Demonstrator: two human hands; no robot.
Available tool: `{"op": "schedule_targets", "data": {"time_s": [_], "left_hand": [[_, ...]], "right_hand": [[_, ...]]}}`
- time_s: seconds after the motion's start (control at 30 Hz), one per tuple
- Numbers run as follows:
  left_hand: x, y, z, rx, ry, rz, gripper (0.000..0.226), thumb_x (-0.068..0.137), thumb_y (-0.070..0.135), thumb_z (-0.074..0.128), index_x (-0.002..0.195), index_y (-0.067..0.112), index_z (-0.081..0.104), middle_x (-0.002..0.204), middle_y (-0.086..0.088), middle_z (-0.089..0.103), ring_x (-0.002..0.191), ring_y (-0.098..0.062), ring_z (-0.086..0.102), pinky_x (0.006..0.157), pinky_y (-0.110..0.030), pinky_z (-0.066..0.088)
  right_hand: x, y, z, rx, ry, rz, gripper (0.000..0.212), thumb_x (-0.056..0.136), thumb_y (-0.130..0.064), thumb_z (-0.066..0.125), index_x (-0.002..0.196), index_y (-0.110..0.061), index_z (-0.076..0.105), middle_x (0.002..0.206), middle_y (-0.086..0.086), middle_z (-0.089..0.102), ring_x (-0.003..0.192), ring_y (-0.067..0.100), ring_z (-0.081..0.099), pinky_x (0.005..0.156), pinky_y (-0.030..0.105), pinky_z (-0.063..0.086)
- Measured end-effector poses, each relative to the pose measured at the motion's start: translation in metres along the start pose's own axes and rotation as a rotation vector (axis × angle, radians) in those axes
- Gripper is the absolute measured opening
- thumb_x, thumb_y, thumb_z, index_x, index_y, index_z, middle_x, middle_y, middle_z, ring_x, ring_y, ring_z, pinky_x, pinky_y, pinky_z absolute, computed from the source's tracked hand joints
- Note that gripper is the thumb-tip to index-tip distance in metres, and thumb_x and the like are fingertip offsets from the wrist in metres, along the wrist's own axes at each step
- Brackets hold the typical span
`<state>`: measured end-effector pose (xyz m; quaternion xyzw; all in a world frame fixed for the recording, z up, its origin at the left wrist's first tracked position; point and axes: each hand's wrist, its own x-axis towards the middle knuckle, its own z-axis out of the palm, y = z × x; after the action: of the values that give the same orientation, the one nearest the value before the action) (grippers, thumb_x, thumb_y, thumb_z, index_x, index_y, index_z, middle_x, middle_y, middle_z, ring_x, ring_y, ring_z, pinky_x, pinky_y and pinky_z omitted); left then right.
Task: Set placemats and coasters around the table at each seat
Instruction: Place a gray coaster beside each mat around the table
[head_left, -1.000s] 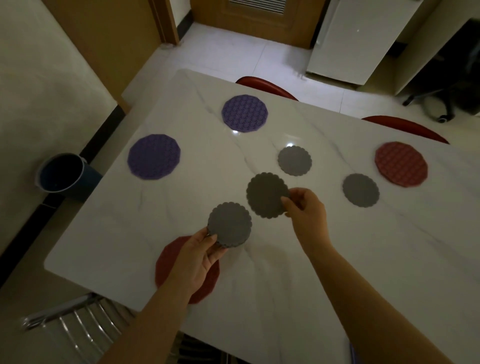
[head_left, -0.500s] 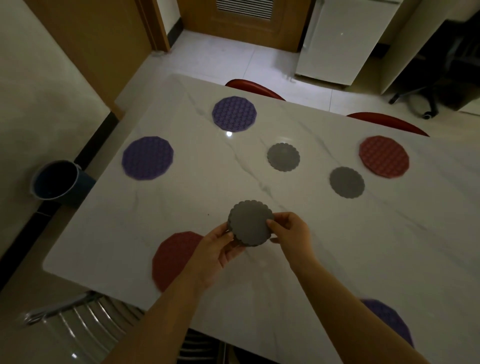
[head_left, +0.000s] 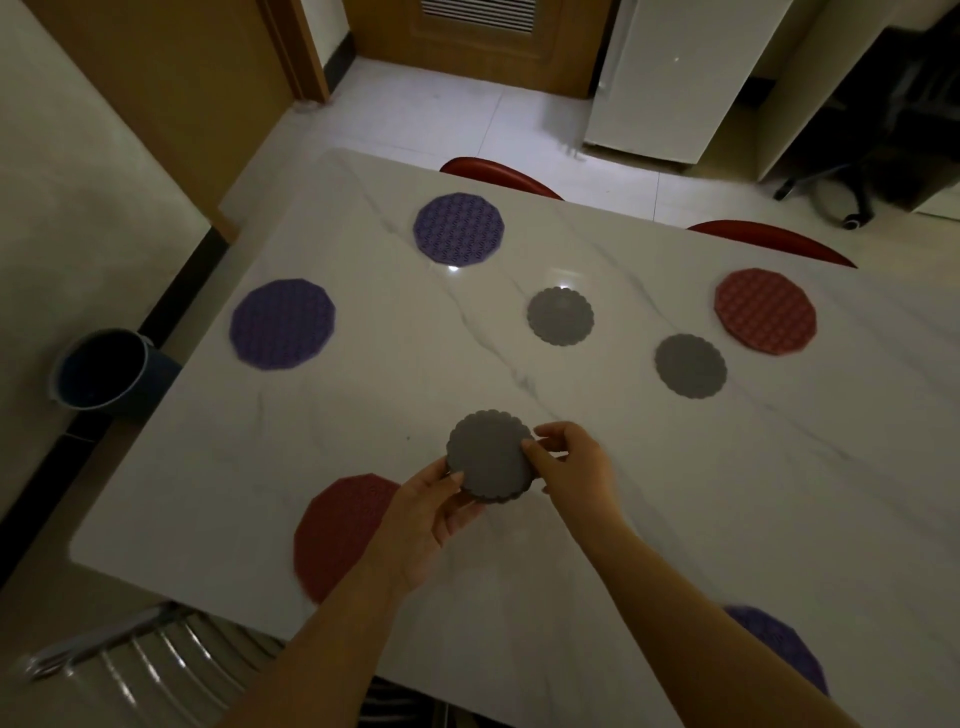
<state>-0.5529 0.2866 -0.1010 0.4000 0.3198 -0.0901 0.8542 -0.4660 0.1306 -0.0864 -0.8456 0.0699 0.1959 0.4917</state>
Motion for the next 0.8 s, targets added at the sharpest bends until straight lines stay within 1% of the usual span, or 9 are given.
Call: {"op": "schedule_targets", "data": {"time_s": [0.1,0.13,0.2,0.27,0.37,0.47,0.6,0.7,0.8], "left_hand": [[0.006,0.008,-0.001,-0.01,-0.007,0.009,0.041,0.084,0.012,0.059,0.125,0.009,0.059,0.119,-0.009,0.07,0.109,-0.026,0.066,0.077,-0.027,0.058],[0.007,0.01,-0.001,-0.015,-0.011,0.013,0.041,0.085,0.011,0.057,0.126,0.008,0.058,0.12,-0.009,0.069,0.11,-0.026,0.065,0.079,-0.028,0.058],[0.01,0.014,-0.002,-0.026,-0.021,0.022,0.042,0.085,0.012,0.056,0.127,0.009,0.057,0.122,-0.009,0.068,0.113,-0.026,0.064,0.083,-0.029,0.057],[0.012,0.018,-0.002,-0.04,-0.019,0.025,0.044,0.083,0.014,0.057,0.127,0.009,0.056,0.122,-0.009,0.068,0.112,-0.025,0.064,0.083,-0.029,0.057],[0.015,0.02,-0.003,-0.058,-0.004,0.021,0.045,0.083,0.013,0.058,0.127,0.008,0.057,0.121,-0.009,0.069,0.109,-0.023,0.066,0.078,-0.028,0.058],[0.017,0.02,-0.004,-0.066,0.014,0.01,0.043,0.083,0.012,0.058,0.125,0.009,0.058,0.118,-0.008,0.07,0.105,-0.023,0.068,0.075,-0.028,0.058],[0.018,0.02,-0.005,-0.073,0.023,0.003,0.042,0.082,0.012,0.058,0.124,0.01,0.059,0.118,-0.008,0.07,0.107,-0.023,0.067,0.076,-0.029,0.058],[0.019,0.02,-0.004,-0.065,0.014,0.003,0.042,0.083,0.012,0.058,0.124,0.01,0.059,0.12,-0.009,0.069,0.108,-0.024,0.066,0.077,-0.029,0.058],[0.022,0.021,-0.003,-0.095,0.025,0.004,0.042,0.082,0.011,0.057,0.125,0.008,0.058,0.12,-0.01,0.069,0.106,-0.023,0.067,0.077,-0.029,0.059]], "right_hand": [[0.037,-0.01,-0.008,-0.123,0.049,-0.065,0.027,0.085,-0.04,0.062,0.108,-0.026,0.058,0.091,-0.014,0.062,0.076,0.001,0.058,0.065,0.02,0.047],[0.054,-0.014,-0.011,-0.182,0.074,-0.101,0.03,0.085,-0.039,0.062,0.111,-0.025,0.057,0.096,-0.011,0.063,0.077,0.002,0.057,0.067,0.018,0.045],[0.089,-0.025,-0.016,-0.321,0.126,-0.17,0.037,0.086,-0.038,0.062,0.117,-0.02,0.055,0.109,-0.002,0.062,0.093,0.013,0.058,0.08,0.026,0.047],[0.126,-0.035,-0.019,-0.459,0.158,-0.19,0.046,0.087,-0.035,0.059,0.126,-0.014,0.05,0.121,0.007,0.057,0.109,0.024,0.052,0.092,0.035,0.044],[0.17,-0.048,-0.021,-0.596,0.143,-0.08,0.059,0.084,-0.038,0.059,0.131,-0.008,0.041,0.126,0.013,0.051,0.113,0.03,0.046,0.093,0.039,0.04],[0.194,-0.051,-0.016,-0.637,0.107,0.097,0.072,0.078,-0.043,0.066,0.133,-0.007,0.035,0.131,0.014,0.044,0.121,0.032,0.04,0.098,0.041,0.039],[0.207,-0.054,-0.012,-0.616,0.089,0.218,0.082,0.073,-0.04,0.072,0.136,-0.007,0.029,0.132,0.015,0.037,0.122,0.032,0.038,0.101,0.04,0.036],[0.207,-0.054,-0.016,-0.644,0.166,0.201,0.074,0.074,-0.031,0.072,0.131,-0.005,0.034,0.129,0.015,0.039,0.118,0.032,0.041,0.098,0.04,0.039],[0.192,-0.05,-0.025,-0.387,0.22,0.107,0.05,0.083,-0.021,0.063,0.125,-0.004,0.041,0.126,0.016,0.046,0.109,0.03,0.05,0.092,0.039,0.045]]}}
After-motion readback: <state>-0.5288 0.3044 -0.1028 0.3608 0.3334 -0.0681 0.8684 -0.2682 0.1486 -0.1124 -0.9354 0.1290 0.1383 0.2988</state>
